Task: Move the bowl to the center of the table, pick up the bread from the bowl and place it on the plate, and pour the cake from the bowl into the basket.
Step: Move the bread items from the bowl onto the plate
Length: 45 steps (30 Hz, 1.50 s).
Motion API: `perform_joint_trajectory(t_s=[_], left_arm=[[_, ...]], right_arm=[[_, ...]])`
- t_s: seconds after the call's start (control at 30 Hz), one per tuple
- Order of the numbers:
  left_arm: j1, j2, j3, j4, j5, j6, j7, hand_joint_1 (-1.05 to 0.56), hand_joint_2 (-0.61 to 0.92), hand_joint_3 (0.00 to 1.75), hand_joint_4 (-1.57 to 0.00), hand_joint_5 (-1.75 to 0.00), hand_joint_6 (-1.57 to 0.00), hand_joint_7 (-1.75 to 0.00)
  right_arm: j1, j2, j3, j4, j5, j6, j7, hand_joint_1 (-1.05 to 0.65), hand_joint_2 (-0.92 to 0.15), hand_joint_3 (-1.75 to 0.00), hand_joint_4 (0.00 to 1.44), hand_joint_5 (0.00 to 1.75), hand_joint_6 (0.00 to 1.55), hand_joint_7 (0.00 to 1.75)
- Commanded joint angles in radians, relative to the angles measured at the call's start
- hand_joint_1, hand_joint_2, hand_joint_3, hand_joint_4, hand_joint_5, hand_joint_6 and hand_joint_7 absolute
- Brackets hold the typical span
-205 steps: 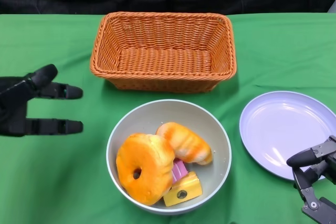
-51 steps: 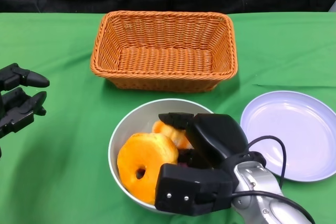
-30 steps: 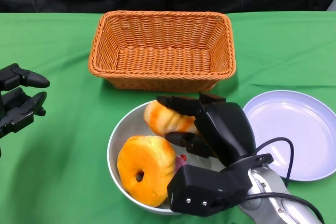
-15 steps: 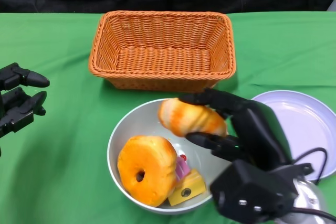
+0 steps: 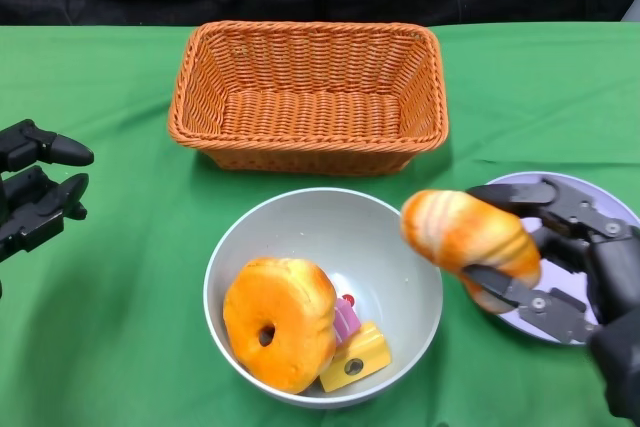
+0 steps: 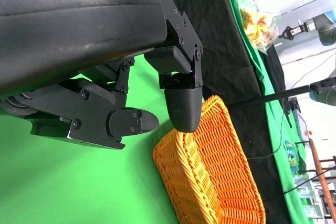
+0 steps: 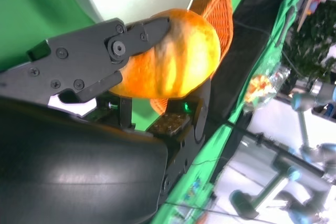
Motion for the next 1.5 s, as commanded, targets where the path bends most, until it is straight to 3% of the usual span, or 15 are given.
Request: perform_joint_trajectory(t_s=[0.03, 0.3, 0.43, 0.57, 0.93, 1.2, 1.37, 1.5], left_arm=[[-0.022, 0.027, 0.004, 0.014, 0.003, 0.004, 0.007, -0.01, 0.92, 0.39, -0.66, -1.62, -0.65, -1.24], [-0.032, 0.033, -0.002, 0.025, 0.014, 0.008, 0.019, -0.01, 0.92, 0.37, -0.66, -1.6, -0.66, -1.22], [-0.031, 0.035, -0.003, 0.028, 0.016, 0.007, 0.019, 0.0, 0.92, 0.38, -0.65, -1.6, -0.65, -1.22], [-0.027, 0.037, -0.005, 0.027, 0.02, -0.003, 0.022, 0.01, 0.92, 0.4, -0.66, -1.6, -0.66, -1.22], [-0.026, 0.039, -0.002, 0.023, 0.015, 0.004, 0.017, 0.02, 0.92, 0.41, -0.64, -1.61, -0.65, -1.21], [-0.027, 0.044, 0.002, 0.026, 0.011, 0.009, 0.012, 0.01, 0.92, 0.41, -0.65, -1.61, -0.65, -1.22], [-0.029, 0.047, 0.001, 0.028, 0.013, 0.009, 0.016, 0.02, 0.92, 0.4, -0.65, -1.61, -0.64, -1.21], [-0.028, 0.049, -0.003, 0.028, 0.019, 0.008, 0.023, 0.0, 0.92, 0.39, -0.65, -1.6, -0.65, -1.21]], right_arm=[[0.017, 0.005, -0.068, -0.035, 0.082, 0.075, 0.017, -0.07, -0.92, -0.13, 0.66, 1.28, 0.63, 1.04], [0.0, 0.024, -0.137, -0.035, 0.136, 0.201, -0.013, -0.08, -0.92, -0.16, 0.64, 1.31, 0.61, 1.03], [-0.016, 0.008, -0.149, -0.009, 0.124, 0.244, -0.017, -0.1, -0.92, -0.14, 0.68, 1.19, 0.67, 0.88], [-0.03, -0.011, -0.139, 0.007, 0.102, 0.291, -0.017, -0.11, -0.92, -0.15, 0.68, 1.12, 0.7, 0.79], [-0.096, -0.03, -0.141, 0.055, 0.102, 0.441, -0.006, -0.12, -0.92, -0.17, 0.65, 1.13, 0.7, 0.77], [-0.127, -0.053, -0.108, 0.081, 0.068, 0.465, -0.01, -0.12, -0.92, -0.17, 0.64, 1.08, 0.7, 0.69], [-0.127, -0.056, -0.081, 0.093, 0.016, 0.451, -0.033, -0.14, -0.92, -0.15, 0.67, 0.91, 0.74, 0.54], [-0.116, -0.08, -0.038, 0.097, -0.063, 0.425, -0.051, -0.16, -0.92, -0.13, 0.64, 0.67, 0.73, 0.24]])
